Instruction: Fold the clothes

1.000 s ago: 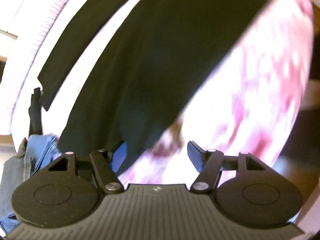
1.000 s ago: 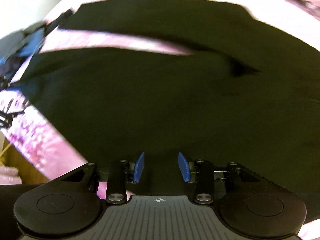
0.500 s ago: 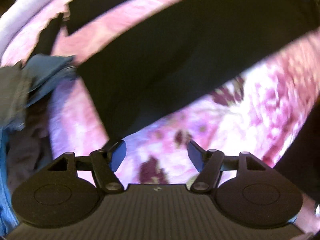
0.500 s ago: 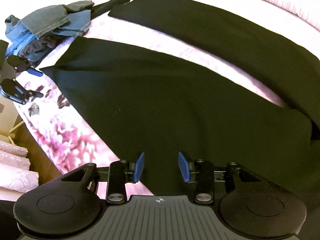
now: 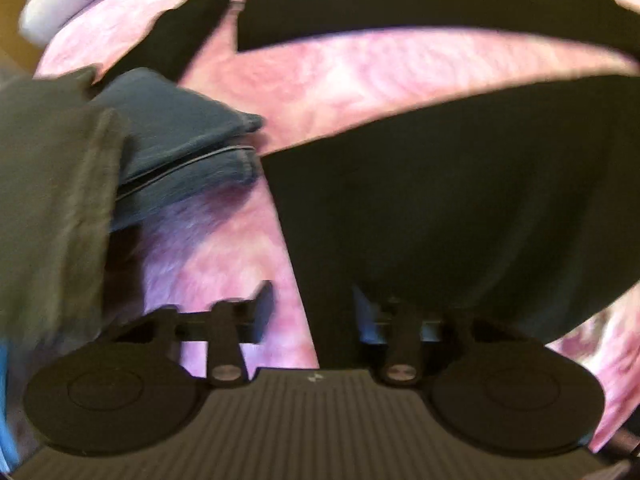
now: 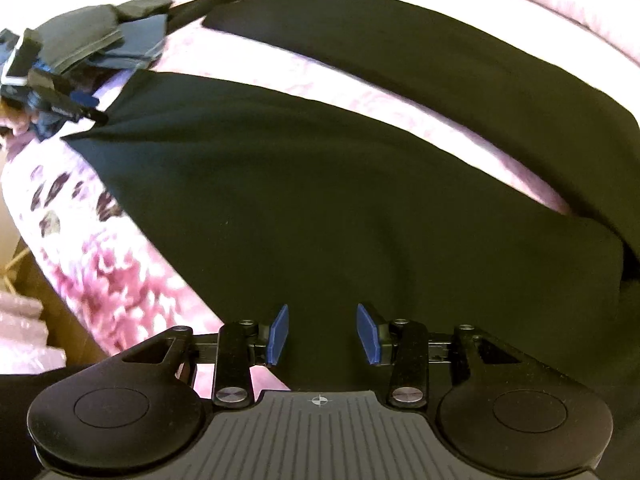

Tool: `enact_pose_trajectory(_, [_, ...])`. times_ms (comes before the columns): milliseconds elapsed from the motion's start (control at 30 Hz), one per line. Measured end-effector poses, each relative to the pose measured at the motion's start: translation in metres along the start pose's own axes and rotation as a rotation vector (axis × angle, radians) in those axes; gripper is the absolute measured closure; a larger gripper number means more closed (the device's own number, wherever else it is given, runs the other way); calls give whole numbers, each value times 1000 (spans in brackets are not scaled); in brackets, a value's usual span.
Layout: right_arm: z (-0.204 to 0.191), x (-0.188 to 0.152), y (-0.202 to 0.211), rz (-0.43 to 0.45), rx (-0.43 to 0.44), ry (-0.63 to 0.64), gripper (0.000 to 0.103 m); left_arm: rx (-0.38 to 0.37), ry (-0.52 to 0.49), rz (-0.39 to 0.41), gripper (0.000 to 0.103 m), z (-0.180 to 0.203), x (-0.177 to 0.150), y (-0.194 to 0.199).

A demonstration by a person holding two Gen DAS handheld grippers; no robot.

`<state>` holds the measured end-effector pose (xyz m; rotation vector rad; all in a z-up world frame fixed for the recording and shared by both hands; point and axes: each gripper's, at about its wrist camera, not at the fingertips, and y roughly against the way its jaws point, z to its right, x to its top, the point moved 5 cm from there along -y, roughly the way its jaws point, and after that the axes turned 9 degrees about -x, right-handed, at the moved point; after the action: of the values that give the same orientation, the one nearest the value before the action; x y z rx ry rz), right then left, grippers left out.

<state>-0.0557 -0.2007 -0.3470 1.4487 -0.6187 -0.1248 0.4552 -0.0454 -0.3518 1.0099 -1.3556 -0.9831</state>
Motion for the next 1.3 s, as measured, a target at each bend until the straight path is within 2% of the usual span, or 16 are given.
enact_pose_trajectory(67, [-9,0,-7,-21,-33,-11,61,60,-112,41,103,2,6,-2])
enact_pose_trajectory(233, [-36,1,-13,-50,-84,-77,61,68,-161,52,102,-28,16,-5])
enact_pose_trajectory(333, [-49,-2,-10,-62,-104,-120,61,36,-273,92,92,-15,3,26])
enact_pose_trajectory(400, [-57,-6,-8,-73,-127,-128,61,21,-390,129,66,3,-12,47])
enact_pose_trajectory(533, [-79,-29,-11,-119,-259,77,61,-33,-695,175,49,51,-69,74])
enact_pose_trajectory(600, [-83,-47,-16,-136,-353,191,61,33,-867,173,42,72,-101,68])
enact_pose_trajectory(733, [-77,-87,-30,-159,-517,348,60,287,-1118,128,42,86,-137,27])
enact_pose_trajectory(767, [-74,-96,-32,-150,-547,374,60,337,-1135,135,43,85,-137,21])
enact_pose_trajectory(800, [-71,-104,-33,-135,-572,395,60,375,-1143,140,53,85,-136,16])
enact_pose_trajectory(833, [-69,-110,-33,-112,-590,423,59,393,-1130,135,65,83,-133,13])
enact_pose_trajectory(867, [-68,-116,-34,-84,-603,455,59,410,-1111,117,91,80,-128,11])
enact_pose_trajectory(900, [-68,-119,-34,-56,-612,489,58,420,-1089,104,98,78,-123,10])
enact_pose_trajectory(1133, [-60,-120,-28,36,-601,568,60,386,-1038,62,100,79,-119,29])
enact_pose_trajectory(1167, [-57,-118,-28,41,-600,568,68,385,-1037,55,100,80,-121,33])
enact_pose_trajectory(1200, [-54,-118,-28,38,-588,566,99,385,-1035,47,100,83,-123,38])
enact_pose_trajectory(1300, [-53,-117,-25,34,-541,573,102,375,-1030,12,100,89,-135,46])
